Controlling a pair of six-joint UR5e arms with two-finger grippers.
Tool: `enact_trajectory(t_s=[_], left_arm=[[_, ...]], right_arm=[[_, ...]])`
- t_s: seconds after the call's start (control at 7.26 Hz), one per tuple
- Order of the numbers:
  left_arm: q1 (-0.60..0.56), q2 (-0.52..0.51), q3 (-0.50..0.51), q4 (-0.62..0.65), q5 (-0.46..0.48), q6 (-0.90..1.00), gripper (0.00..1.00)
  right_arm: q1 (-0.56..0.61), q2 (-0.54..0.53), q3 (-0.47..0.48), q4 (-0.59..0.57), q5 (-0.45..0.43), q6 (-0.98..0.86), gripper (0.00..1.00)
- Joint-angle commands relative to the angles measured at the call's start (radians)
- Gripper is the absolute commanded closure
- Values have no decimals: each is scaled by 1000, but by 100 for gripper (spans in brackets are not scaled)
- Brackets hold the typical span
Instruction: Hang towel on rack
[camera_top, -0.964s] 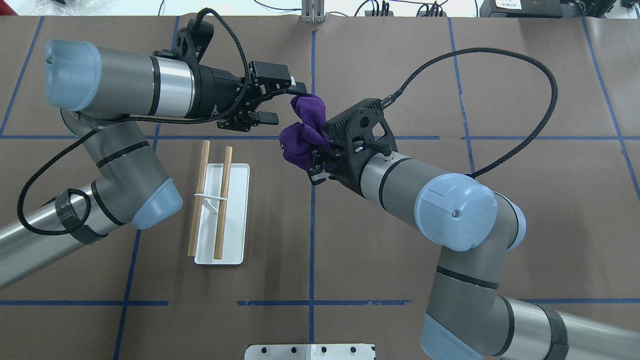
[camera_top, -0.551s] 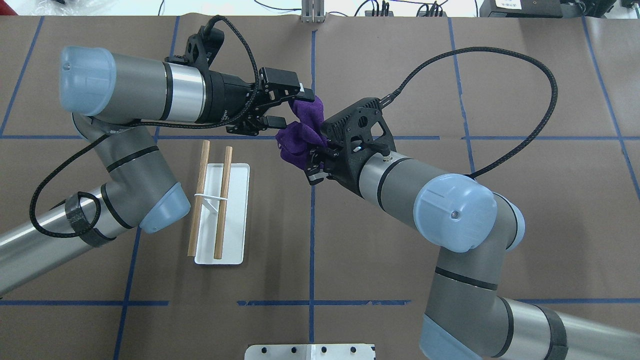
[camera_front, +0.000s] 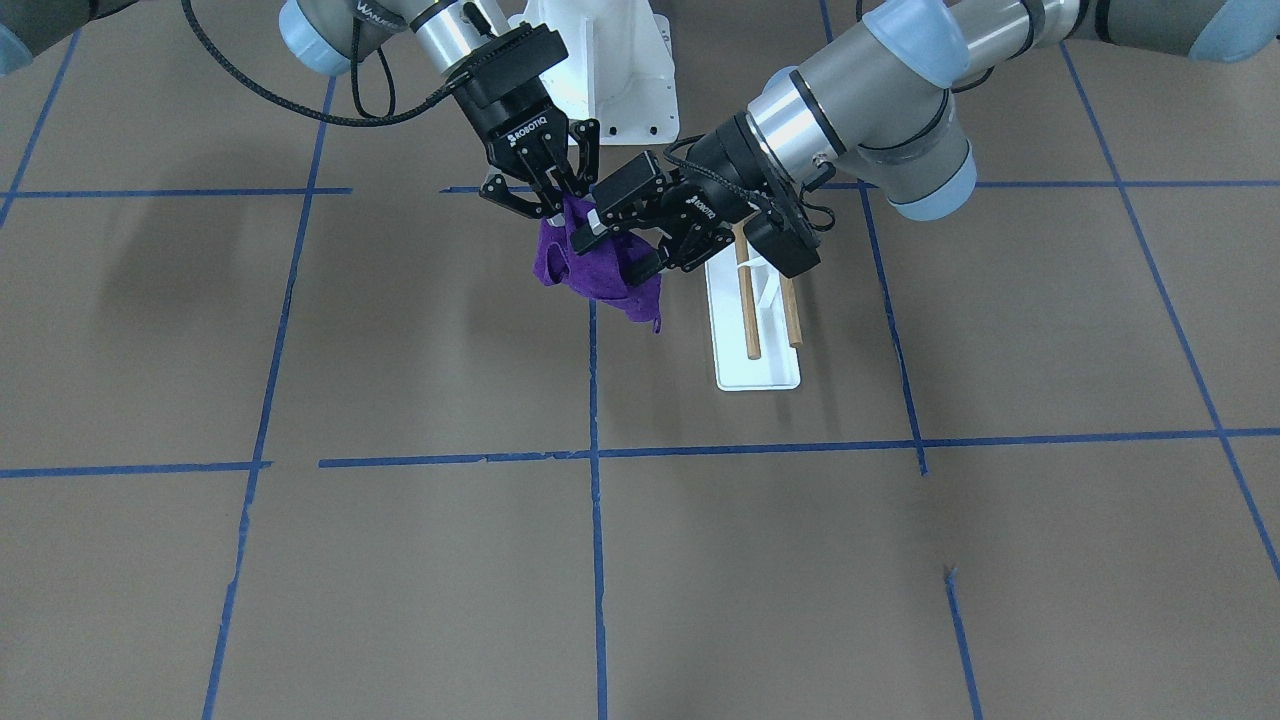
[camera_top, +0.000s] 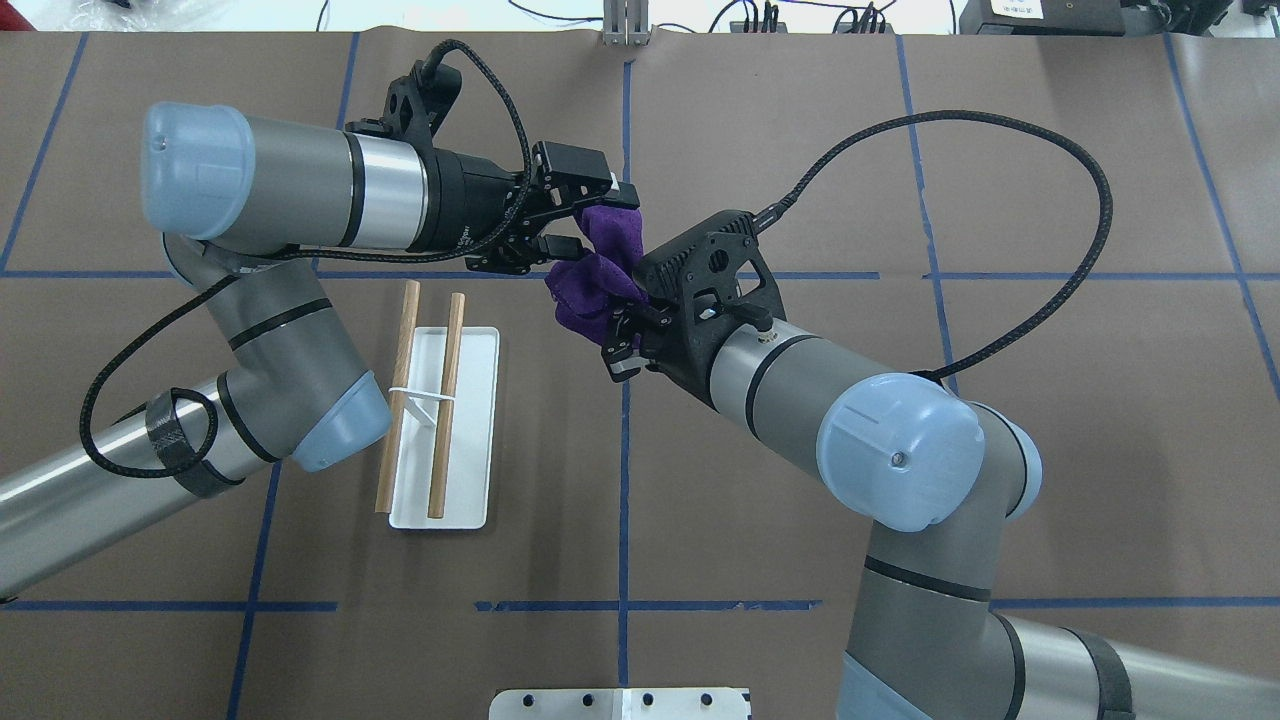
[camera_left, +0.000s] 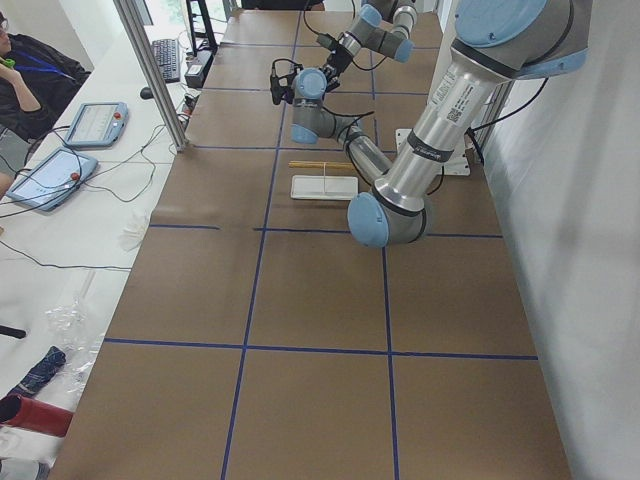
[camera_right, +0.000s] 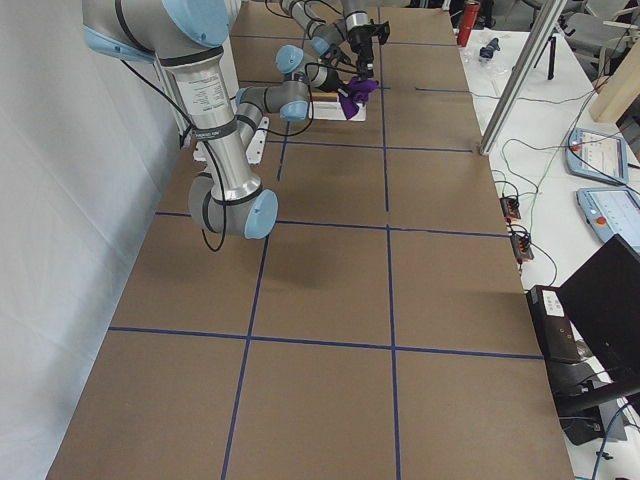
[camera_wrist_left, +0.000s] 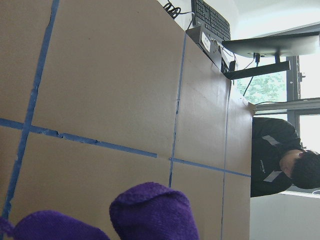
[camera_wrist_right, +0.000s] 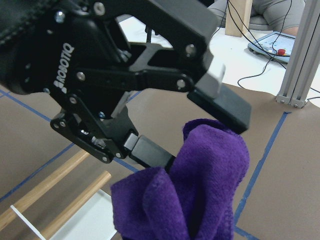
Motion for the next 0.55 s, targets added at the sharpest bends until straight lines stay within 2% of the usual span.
enact_trajectory(t_s=[0.0, 0.14, 0.28, 0.41], left_arm=[[8, -2, 1, 1, 2, 0, 21], [14, -2, 2, 1, 2, 0, 25], [15, -2, 2, 1, 2, 1, 41], [15, -2, 2, 1, 2, 1, 67]], right_arm=[[-3, -2, 7, 0, -1, -2, 100], [-3, -2, 8, 0, -1, 0, 100], [-3, -2, 8, 0, -1, 0, 100], [-3, -2, 8, 0, -1, 0, 100]])
